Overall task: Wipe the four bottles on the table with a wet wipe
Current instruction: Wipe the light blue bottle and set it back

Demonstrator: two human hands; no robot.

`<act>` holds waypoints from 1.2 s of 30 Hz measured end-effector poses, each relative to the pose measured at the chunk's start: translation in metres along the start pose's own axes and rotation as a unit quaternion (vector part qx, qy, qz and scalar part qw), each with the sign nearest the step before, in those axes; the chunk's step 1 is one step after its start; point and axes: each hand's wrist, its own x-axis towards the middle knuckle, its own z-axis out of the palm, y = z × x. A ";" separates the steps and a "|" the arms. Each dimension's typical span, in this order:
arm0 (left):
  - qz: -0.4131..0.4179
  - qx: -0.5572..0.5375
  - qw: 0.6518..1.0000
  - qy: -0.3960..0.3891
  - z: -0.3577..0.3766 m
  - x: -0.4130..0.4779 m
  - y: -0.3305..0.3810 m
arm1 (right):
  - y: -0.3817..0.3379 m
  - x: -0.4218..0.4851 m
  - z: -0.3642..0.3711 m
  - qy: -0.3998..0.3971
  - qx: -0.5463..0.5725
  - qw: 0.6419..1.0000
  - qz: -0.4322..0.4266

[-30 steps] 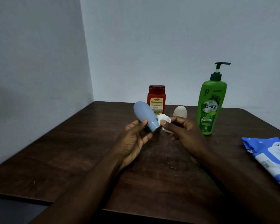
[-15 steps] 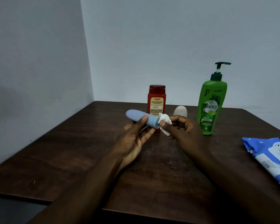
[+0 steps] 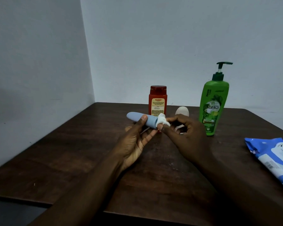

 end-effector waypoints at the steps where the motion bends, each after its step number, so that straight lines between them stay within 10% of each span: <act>1: -0.007 -0.002 1.000 -0.002 0.001 -0.001 0.000 | 0.001 0.001 -0.002 0.008 0.008 1.000 0.026; 11: 0.017 0.127 0.992 0.019 -0.004 0.002 -0.004 | 0.006 0.008 -0.006 0.000 0.159 0.974 0.159; 26: 0.130 0.499 0.846 0.135 -0.019 0.009 -0.012 | 0.004 0.003 0.004 -0.146 0.287 0.910 0.261; 36: 0.084 0.525 0.841 0.099 -0.023 0.012 -0.015 | 0.008 0.003 0.008 -0.122 0.299 0.888 0.327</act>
